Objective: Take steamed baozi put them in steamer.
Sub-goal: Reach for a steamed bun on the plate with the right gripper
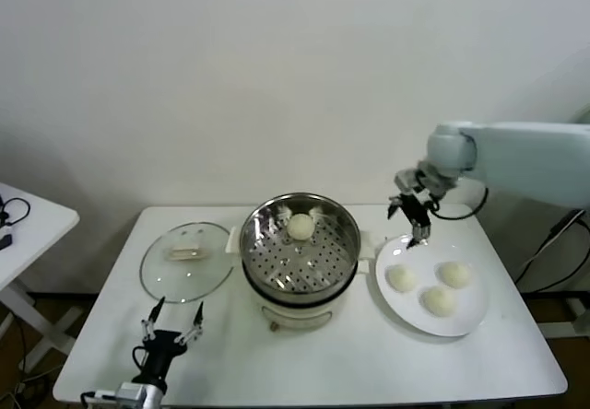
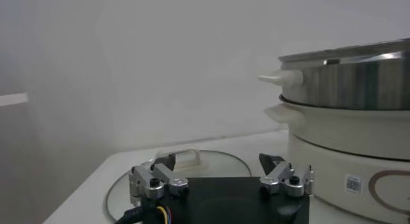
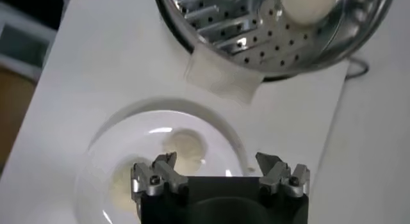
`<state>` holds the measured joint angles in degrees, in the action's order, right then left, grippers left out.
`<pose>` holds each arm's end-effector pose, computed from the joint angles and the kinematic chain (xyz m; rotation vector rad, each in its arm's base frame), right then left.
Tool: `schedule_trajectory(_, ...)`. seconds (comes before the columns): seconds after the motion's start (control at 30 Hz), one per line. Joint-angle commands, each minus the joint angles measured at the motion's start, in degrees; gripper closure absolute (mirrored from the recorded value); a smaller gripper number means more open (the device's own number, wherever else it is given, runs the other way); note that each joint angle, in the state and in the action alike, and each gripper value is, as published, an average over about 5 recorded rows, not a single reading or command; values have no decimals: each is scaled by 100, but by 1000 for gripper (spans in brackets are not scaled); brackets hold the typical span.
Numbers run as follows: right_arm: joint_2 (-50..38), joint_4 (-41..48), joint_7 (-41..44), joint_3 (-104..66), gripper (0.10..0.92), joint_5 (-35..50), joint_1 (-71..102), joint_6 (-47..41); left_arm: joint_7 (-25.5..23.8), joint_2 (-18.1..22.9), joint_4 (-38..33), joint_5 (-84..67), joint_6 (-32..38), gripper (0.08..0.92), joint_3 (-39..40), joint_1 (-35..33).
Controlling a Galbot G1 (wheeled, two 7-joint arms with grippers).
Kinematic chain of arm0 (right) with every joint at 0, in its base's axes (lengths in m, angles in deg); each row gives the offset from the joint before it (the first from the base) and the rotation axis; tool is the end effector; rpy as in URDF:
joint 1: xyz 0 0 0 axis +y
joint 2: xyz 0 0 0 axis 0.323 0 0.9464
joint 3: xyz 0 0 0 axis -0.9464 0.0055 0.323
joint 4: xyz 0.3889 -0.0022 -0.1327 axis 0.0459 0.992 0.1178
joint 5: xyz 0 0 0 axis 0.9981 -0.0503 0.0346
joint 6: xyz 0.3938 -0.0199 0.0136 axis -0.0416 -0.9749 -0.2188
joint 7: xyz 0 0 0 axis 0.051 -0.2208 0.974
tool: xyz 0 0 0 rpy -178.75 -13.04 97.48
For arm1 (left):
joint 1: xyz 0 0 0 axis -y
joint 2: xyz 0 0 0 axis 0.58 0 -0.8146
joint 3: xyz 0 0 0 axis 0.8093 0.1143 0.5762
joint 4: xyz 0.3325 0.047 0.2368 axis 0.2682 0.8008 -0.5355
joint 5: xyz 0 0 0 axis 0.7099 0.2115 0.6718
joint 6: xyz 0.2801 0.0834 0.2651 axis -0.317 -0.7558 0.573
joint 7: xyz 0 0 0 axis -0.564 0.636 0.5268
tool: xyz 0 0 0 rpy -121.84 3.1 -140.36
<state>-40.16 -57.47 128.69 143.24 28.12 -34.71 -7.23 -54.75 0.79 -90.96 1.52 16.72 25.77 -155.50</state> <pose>0.6022 -0.1138 -0.1179 1.3159 -1.2930 1.4033 0.1652 0.1044 -0.4760 -0.0820 -3.0034 -0.1674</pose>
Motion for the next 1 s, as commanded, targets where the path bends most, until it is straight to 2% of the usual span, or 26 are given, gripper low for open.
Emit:
schedule_trajectory(0.03, -459, -35, -834, -653, 203, -90, 1459, -1429, 1, 5, 33, -4, 3, 177, -32, 1)
schedule_trajectory(0.33, -102, 774, -745, -1018, 203, -483, 2040, -1240, 8, -5, 137, 21, 44, 177, -53, -2)
schedule_trajectory(0.6, 37, 986, -730, -1275, 226, -574, 2267, -1190, 13, -25, 184, 64, 66, 177, -54, -6)
schedule_trajectory(0.83, 48, 954, -732, -1368, 325, -715, 2300, -1205, 15, -35, 184, 64, 73, 177, -53, -1)
schedule_trajectory(1.0, -30, 747, -651, -1270, 457, -613, 2036, -1219, 16, -35, 168, 63, 78, 177, -53, -3)
